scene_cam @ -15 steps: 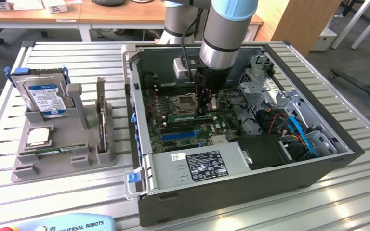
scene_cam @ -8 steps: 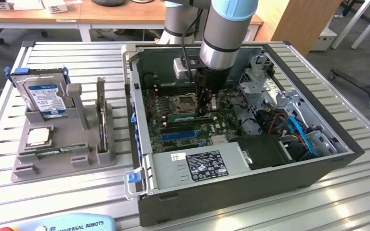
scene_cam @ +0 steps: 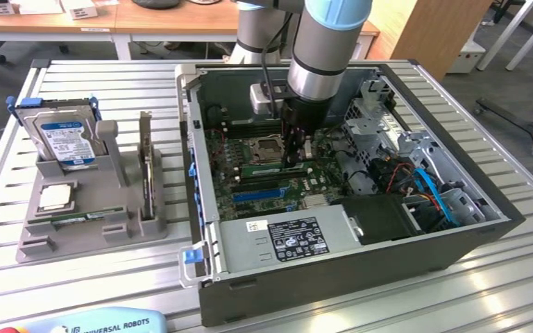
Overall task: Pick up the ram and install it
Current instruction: 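Insert the ram into the slot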
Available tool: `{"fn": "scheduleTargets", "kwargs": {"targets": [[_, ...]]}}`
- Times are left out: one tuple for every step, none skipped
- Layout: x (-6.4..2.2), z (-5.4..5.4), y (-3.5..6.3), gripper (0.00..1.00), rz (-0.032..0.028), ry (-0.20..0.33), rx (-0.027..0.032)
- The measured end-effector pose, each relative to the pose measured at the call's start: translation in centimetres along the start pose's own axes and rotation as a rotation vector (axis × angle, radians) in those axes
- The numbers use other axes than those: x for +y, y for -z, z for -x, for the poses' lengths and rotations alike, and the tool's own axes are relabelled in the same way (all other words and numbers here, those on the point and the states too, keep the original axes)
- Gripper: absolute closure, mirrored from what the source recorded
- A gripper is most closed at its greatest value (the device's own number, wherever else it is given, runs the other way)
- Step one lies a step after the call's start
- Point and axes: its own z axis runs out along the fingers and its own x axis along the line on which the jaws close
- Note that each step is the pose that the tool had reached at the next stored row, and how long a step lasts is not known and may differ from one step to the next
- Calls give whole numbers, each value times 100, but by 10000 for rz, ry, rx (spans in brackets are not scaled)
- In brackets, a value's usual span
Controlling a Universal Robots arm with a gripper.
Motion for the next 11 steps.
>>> {"fn": "scheduleTargets", "kwargs": {"targets": [[-1, 0, 0, 88, 1, 8, 0], [-3, 0, 0, 88, 2, 14, 0], [-5, 0, 0, 88, 3, 15, 1], [-6, 0, 0, 88, 3, 14, 0], [-8, 0, 0, 88, 3, 15, 0], [-9, 0, 0, 88, 3, 15, 0], [-9, 0, 0, 88, 3, 14, 0], [-9, 0, 0, 88, 3, 14, 0], [-9, 0, 0, 88, 2, 16, 0], [-9, 0, 0, 88, 3, 22, 0], [-9, 0, 0, 88, 3, 29, 0]]}}
